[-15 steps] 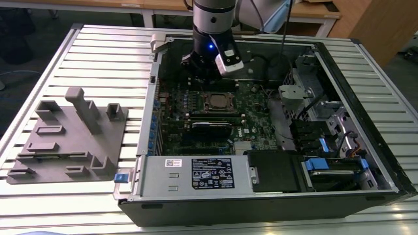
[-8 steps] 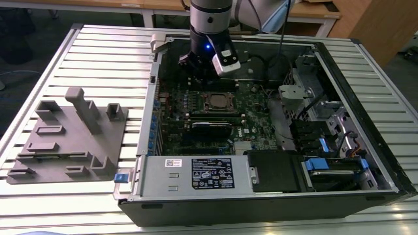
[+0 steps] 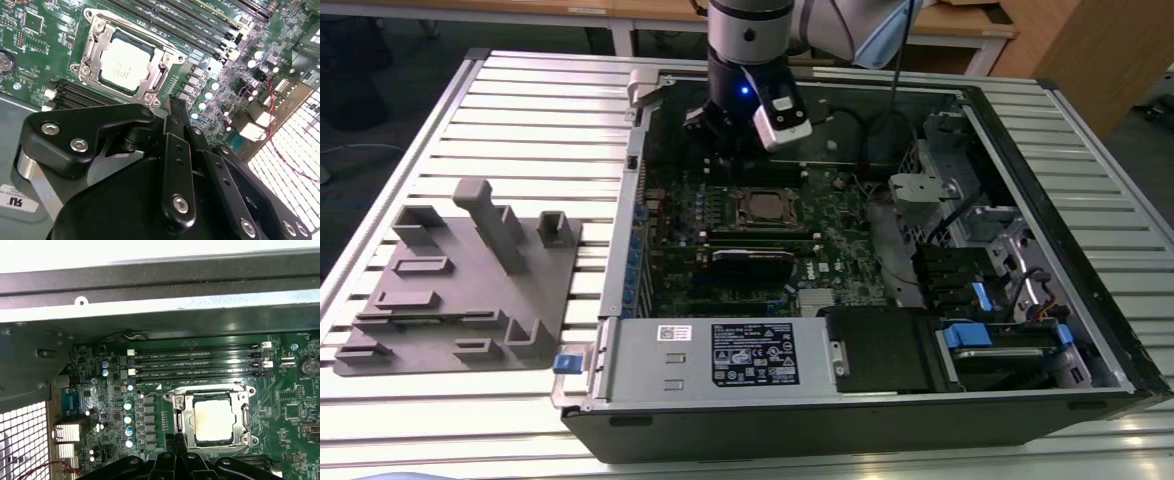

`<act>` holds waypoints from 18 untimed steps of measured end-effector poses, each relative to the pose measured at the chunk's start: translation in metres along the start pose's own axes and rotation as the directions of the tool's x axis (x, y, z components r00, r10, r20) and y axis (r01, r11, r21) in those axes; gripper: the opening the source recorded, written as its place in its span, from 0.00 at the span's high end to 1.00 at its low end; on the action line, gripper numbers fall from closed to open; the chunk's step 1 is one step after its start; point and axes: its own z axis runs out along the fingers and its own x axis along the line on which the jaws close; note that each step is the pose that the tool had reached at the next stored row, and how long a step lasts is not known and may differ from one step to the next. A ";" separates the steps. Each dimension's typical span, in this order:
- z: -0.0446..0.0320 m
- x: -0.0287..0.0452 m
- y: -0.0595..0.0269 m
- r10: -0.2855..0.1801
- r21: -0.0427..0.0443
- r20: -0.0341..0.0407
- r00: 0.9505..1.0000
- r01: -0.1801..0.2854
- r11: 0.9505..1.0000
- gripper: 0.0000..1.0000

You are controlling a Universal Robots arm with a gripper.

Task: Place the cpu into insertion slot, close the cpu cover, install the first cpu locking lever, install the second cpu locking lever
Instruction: 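Install the first cpu locking lever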

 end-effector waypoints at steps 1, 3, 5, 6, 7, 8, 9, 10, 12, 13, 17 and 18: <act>-0.0011 0.0000 0.0000 0.000 0.000 0.000 1.000 0.000 1.000 0.89; -0.0022 0.0000 0.0001 0.000 0.000 0.000 1.000 0.000 1.000 0.89; -0.0021 0.0000 0.0001 0.000 0.000 0.000 1.000 0.000 1.000 0.89; -0.0020 0.0003 0.0001 0.000 0.000 0.000 1.000 0.000 1.000 0.89; -0.0018 0.0009 0.0000 0.000 0.000 0.000 1.000 0.000 1.000 0.89; -0.0014 0.0019 -0.0001 0.000 0.000 0.000 1.000 0.000 1.000 0.89; -0.0009 0.0035 -0.0003 0.000 0.000 0.000 1.000 0.000 1.000 0.89; -0.0004 0.0052 -0.0004 0.000 0.000 0.001 1.000 0.000 1.000 0.89; 0.0005 0.0090 -0.0007 0.000 0.000 0.001 1.000 0.000 1.000 0.89; 0.0009 0.0108 -0.0009 0.000 0.000 0.001 1.000 0.000 1.000 0.89; 0.0021 0.0176 -0.0015 0.000 0.000 0.001 1.000 0.000 1.000 0.89; 0.0023 0.0195 -0.0017 0.000 0.000 0.001 1.000 0.000 1.000 0.89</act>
